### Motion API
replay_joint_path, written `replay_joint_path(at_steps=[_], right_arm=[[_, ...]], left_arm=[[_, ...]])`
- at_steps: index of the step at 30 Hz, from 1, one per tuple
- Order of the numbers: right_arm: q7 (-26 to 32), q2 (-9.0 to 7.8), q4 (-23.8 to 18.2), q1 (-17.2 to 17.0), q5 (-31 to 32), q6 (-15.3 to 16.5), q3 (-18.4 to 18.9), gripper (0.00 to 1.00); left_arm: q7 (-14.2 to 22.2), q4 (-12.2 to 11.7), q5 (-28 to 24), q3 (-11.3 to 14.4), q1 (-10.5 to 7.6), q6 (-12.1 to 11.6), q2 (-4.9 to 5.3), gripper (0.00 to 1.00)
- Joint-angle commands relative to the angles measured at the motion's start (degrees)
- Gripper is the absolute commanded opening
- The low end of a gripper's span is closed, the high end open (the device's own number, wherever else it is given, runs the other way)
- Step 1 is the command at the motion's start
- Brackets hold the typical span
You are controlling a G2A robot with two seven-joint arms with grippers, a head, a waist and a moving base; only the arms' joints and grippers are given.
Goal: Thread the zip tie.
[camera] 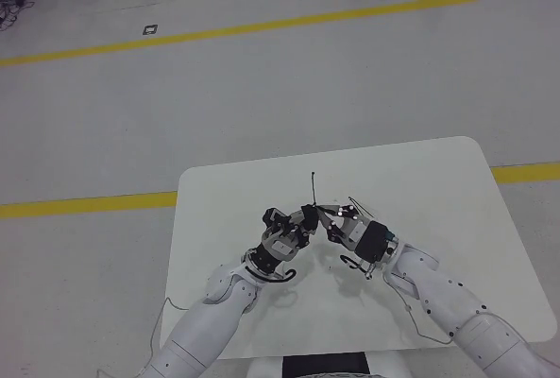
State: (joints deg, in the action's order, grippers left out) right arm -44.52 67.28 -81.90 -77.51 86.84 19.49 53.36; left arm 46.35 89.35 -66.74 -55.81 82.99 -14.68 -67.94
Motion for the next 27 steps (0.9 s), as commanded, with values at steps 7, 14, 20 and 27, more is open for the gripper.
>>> replay_joint_path(at_steps=[7, 14, 20, 27], right_arm=[[0.33, -0.13, 0.72, 0.02, 0.08, -0.01, -0.28, 0.00], [0.96, -0.21, 1.54, 0.08, 0.15, -0.01, -0.54, 0.00], [1.77, -0.20, 2.36, 0.23, 0.16, -0.01, -0.78, 0.00], [2.76, -0.13, 3.21, 0.38, 0.05, -0.01, -1.06, 0.00]], left_arm=[[0.10, 0.44, 0.12, -0.34, 0.05, 0.13, -0.20, 0.00], [0.29, 0.61, 0.27, -0.66, 0.25, 0.04, -0.35, 0.00], [0.36, 0.95, 0.39, -1.06, 0.60, -0.17, -0.44, 0.00], [0.34, 1.32, 0.63, -1.45, 0.92, -0.26, -0.54, 0.00]])
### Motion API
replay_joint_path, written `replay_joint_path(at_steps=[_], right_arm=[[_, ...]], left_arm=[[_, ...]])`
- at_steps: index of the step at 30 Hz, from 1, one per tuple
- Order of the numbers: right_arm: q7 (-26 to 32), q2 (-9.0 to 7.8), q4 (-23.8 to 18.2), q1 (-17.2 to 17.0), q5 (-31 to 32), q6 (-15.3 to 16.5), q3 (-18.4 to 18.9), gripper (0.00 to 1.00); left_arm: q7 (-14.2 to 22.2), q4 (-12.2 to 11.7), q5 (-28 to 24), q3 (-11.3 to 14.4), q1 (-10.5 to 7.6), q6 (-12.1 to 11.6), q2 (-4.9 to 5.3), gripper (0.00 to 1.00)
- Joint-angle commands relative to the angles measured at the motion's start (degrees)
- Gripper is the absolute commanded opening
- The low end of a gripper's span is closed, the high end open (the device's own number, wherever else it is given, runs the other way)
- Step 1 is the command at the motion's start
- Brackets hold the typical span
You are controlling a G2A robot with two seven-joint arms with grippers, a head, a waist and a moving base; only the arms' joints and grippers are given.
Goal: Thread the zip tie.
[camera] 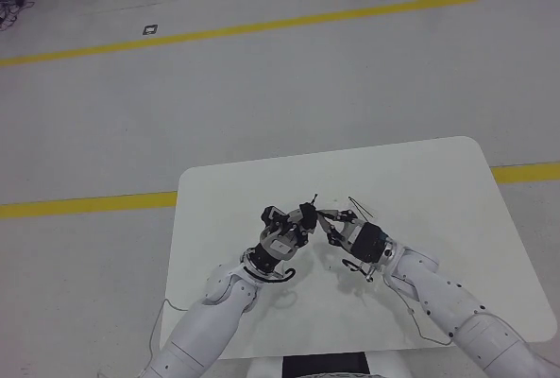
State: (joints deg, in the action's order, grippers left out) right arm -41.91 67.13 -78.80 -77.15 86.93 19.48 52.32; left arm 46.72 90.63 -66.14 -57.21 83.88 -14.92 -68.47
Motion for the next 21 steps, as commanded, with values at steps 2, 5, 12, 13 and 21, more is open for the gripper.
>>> replay_joint_path(at_steps=[2, 5, 12, 13, 21], right_arm=[[0.44, 0.04, 0.34, 0.08, -0.09, 0.00, -0.09, 0.00], [0.71, 0.08, 0.65, 0.13, -0.15, 0.00, -0.18, 0.00], [1.50, 0.17, 1.11, 0.22, -0.05, 0.00, -0.12, 0.00], [1.55, 0.19, 1.13, 0.21, -0.05, 0.00, -0.10, 0.00], [2.02, 0.33, 1.39, 0.06, 0.30, -0.04, 0.10, 0.00]], left_arm=[[-0.07, 0.09, 0.04, -0.16, 0.06, -0.02, -0.06, 0.00], [-0.08, 0.08, 0.04, -0.29, 0.08, 0.01, -0.12, 0.00], [0.00, -0.02, -0.09, -0.58, 0.15, -0.09, -0.28, 0.00], [0.02, -0.04, -0.07, -0.60, 0.17, -0.09, -0.30, 0.00], [0.20, -0.01, 0.01, -0.89, 0.39, -0.17, -0.45, 0.00]])
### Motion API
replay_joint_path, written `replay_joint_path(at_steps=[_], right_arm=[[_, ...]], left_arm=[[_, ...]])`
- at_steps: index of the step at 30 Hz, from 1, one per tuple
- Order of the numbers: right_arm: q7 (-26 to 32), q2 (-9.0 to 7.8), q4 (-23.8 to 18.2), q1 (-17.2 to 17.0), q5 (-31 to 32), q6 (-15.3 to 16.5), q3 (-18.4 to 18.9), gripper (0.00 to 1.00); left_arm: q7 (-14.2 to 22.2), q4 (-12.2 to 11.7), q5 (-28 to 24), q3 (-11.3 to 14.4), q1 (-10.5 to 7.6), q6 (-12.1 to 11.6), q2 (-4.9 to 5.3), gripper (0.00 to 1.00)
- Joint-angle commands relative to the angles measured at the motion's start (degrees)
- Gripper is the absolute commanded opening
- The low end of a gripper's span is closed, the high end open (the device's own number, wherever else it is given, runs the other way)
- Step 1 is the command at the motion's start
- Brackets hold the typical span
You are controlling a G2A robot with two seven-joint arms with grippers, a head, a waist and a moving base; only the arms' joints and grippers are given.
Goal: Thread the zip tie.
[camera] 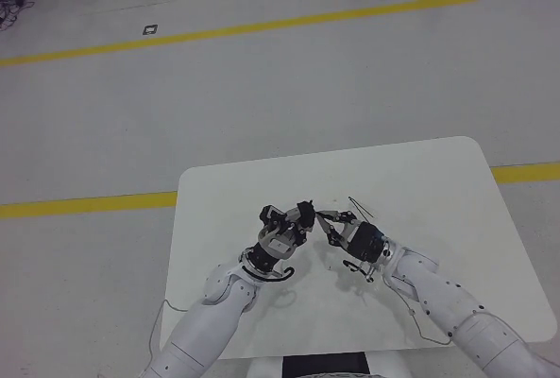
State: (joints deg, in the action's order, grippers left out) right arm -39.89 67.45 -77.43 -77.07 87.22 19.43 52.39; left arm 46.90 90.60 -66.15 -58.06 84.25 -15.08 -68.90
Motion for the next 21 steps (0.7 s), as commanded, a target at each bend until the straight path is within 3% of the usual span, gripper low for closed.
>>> replay_joint_path(at_steps=[1, 8, 9, 10, 11, 18, 21], right_arm=[[0.00, 0.03, 0.03, -0.05, 0.01, 0.03, 0.07, 0.00], [0.13, 0.15, 0.30, -0.35, -0.54, -0.25, 0.56, 0.00], [0.26, 0.18, 0.39, -0.47, -0.97, -0.51, 0.72, 0.04], [0.46, 0.21, 0.45, -0.55, -1.26, -0.69, 0.82, 0.43], [0.69, 0.23, 0.57, -0.64, -1.60, -0.87, 0.97, 1.00], [0.45, 0.18, 1.18, -1.71, -4.04, -1.92, 2.90, 1.00], [-1.05, 0.14, 1.29, -2.34, -6.93, -0.56, 4.02, 1.00]], left_arm=[[0.06, 0.03, 0.05, -0.07, 0.05, 0.00, -0.04, 0.00], [0.09, 0.16, -0.09, -0.42, 0.34, -0.39, -0.17, 0.00], [0.11, 0.21, -0.22, -0.52, 0.40, -0.52, -0.19, 0.00], [0.17, 0.28, -0.37, -0.61, 0.46, -0.58, -0.20, 0.00], [0.27, 0.39, -0.72, -0.72, 0.54, -0.66, -0.22, 0.00], [3.28, 1.46, -5.65, -1.23, 1.27, 1.16, -0.41, 0.00], [5.46, 1.74, -8.55, -1.29, 1.52, 2.78, -0.53, 0.00]])
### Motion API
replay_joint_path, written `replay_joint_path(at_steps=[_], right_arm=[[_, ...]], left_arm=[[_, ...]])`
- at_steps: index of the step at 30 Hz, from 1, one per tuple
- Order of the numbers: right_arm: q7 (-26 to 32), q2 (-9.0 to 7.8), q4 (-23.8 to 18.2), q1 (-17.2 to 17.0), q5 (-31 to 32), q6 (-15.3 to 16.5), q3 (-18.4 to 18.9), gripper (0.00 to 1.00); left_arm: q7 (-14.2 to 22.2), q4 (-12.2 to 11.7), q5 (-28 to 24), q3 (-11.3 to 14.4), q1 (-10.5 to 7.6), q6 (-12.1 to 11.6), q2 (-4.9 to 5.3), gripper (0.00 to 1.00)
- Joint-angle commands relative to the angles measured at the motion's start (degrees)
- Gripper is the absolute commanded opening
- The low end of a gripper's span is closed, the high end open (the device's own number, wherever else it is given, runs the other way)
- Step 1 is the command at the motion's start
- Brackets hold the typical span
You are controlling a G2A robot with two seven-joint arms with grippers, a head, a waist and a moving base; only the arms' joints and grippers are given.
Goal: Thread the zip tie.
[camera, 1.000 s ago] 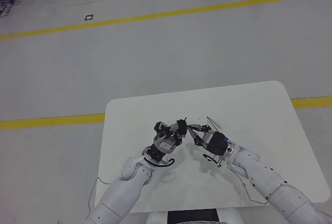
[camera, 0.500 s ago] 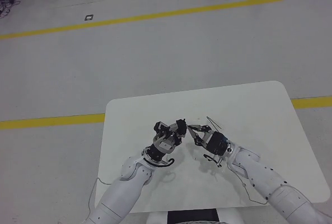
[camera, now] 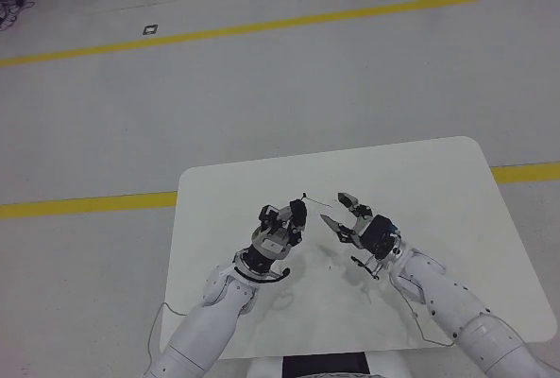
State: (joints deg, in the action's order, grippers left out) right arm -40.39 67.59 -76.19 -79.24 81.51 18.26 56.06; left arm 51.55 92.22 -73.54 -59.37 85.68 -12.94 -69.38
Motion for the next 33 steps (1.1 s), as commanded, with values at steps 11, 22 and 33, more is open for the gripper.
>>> replay_joint_path(at_steps=[11, 22, 33], right_arm=[[-3.72, -0.17, -0.10, -1.05, -13.87, 1.22, 0.14, 1.00], [-3.02, -0.64, -1.48, -2.35, -16.56, 1.22, 2.75, 1.00], [-0.69, -6.11, -10.07, -5.53, -35.60, 1.22, 2.85, 1.00]], left_arm=[[4.77, 0.07, -4.46, -0.29, 0.32, 2.91, -0.15, 0.00], [6.40, 1.93, -5.63, -0.42, 0.79, 3.49, -0.25, 0.00], [16.13, 2.72, -13.80, -0.83, 1.01, 2.87, -1.14, 0.00]])
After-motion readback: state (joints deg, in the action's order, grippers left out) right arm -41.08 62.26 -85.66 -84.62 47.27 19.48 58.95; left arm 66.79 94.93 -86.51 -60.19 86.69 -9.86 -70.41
